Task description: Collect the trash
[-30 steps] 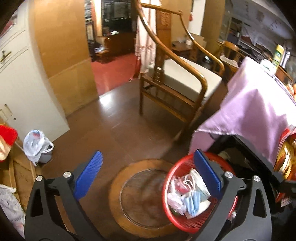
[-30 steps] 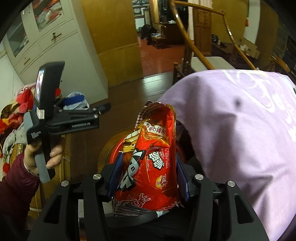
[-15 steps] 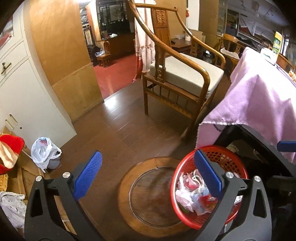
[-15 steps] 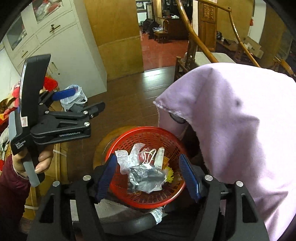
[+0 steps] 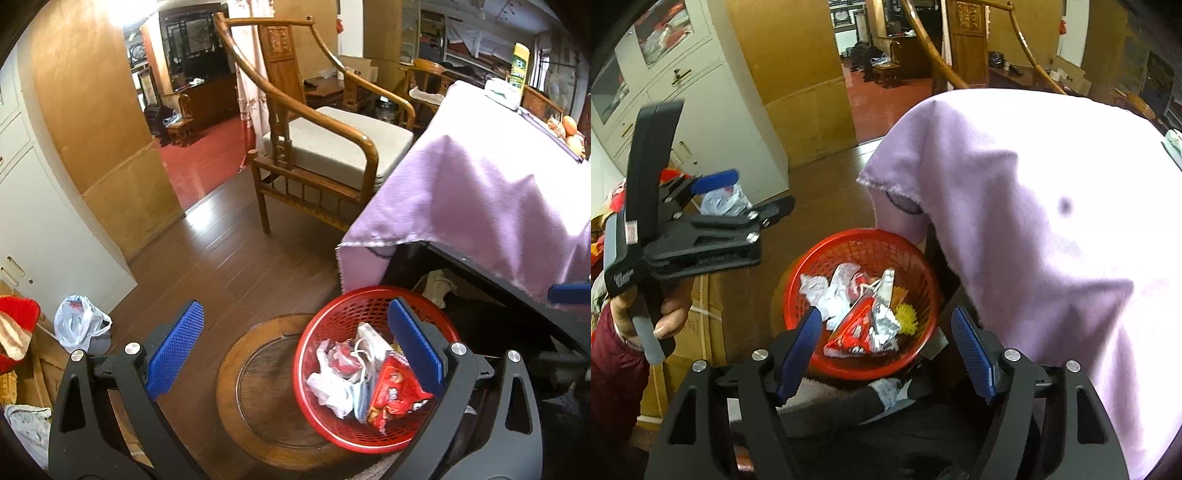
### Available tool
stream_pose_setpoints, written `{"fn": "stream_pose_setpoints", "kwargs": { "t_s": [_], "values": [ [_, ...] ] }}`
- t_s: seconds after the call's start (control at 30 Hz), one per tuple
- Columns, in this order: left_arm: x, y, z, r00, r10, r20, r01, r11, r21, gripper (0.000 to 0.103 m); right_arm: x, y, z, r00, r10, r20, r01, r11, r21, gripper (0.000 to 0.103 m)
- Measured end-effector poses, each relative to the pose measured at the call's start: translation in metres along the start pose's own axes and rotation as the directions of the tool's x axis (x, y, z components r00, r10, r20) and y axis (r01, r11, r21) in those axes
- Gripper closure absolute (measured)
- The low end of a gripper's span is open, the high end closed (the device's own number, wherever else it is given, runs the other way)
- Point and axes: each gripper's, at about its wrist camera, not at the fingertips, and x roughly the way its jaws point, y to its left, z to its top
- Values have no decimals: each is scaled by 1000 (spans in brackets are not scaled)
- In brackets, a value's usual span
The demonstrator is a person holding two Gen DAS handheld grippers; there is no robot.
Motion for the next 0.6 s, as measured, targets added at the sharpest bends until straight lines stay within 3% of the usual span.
{"fn": "stream_pose_setpoints", "kwargs": {
  "t_s": [0.33, 0.6],
  "values": [
    [-7, -27, 6, 998, -10, -55, 10, 1000, 8, 7, 5, -4, -17, 999, 35, -38, -36, 999, -8, 26],
    [-8, -23, 29, 989, -13, -147, -10, 988, -155, 7, 6, -19, -24, 998, 41, -50, -43, 998, -52, 26]
  ]
}}
